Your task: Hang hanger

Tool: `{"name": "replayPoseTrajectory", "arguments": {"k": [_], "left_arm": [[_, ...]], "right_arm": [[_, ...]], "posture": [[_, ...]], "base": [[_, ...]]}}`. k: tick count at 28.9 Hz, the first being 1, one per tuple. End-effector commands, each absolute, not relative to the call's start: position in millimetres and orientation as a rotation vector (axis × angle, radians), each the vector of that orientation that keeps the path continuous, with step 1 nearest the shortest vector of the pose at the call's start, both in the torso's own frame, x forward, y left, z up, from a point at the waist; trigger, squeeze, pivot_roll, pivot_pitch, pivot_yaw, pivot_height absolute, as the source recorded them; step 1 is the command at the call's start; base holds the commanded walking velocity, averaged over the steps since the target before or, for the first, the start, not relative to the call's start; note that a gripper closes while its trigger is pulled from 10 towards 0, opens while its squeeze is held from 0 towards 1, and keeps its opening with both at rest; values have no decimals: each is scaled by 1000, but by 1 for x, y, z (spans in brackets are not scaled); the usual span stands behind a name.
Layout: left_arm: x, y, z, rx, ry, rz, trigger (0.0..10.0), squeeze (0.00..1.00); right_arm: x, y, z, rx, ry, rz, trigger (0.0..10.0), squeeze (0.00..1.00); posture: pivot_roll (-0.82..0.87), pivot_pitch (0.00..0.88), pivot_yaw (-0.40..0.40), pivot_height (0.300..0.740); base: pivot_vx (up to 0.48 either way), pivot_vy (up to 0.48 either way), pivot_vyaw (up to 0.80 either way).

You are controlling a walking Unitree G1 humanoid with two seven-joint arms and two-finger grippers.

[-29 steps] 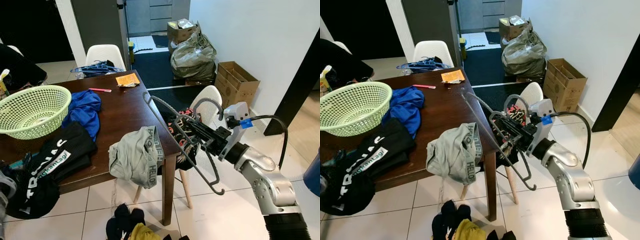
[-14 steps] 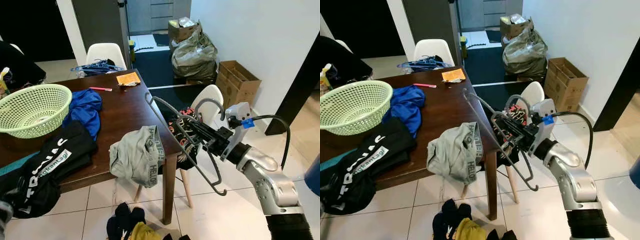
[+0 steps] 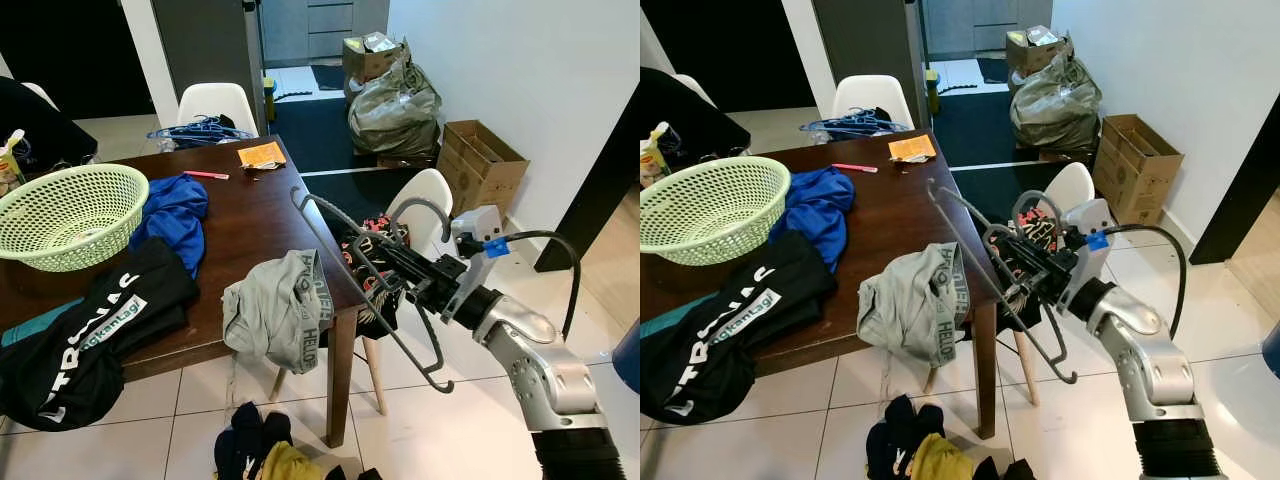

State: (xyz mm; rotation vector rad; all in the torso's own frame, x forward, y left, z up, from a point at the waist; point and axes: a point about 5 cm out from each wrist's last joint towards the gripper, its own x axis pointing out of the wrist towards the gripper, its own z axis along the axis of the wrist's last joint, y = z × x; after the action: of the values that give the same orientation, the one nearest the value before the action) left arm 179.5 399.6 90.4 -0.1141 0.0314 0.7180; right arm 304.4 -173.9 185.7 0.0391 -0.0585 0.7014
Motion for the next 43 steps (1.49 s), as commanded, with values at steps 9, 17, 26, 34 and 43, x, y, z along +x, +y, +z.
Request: {"name": "replayPoseTrajectory", "arguments": {"k": [9, 17, 26, 34, 43], "left_arm": [[194, 402, 119, -54, -31, 698, 10000, 0], [195, 403, 122, -54, -43, 698, 10000, 0], [195, 403, 118, -59, -38, 710, 10000, 0], [199, 398, 114, -70, -22, 706, 10000, 0], [203, 389, 110, -70, -4, 704, 10000, 0]], "right_arm": [[309, -167, 188, 51, -79, 725, 10000, 0], [309, -166, 188, 52, -79, 725, 10000, 0], [308, -162, 186, 51, -84, 734, 10000, 0], [310, -165, 187, 51, -87, 733, 10000, 0], [312, -169, 189, 53, -87, 729, 10000, 0]], "posture": [[11, 33, 36, 740], [13, 30, 36, 740], [16, 16, 36, 740], [17, 20, 37, 740], [20, 24, 38, 740]], "base": [[0, 197, 0], [0, 349, 0], [0, 403, 0], [0, 410, 0], [0, 142, 0]]}}
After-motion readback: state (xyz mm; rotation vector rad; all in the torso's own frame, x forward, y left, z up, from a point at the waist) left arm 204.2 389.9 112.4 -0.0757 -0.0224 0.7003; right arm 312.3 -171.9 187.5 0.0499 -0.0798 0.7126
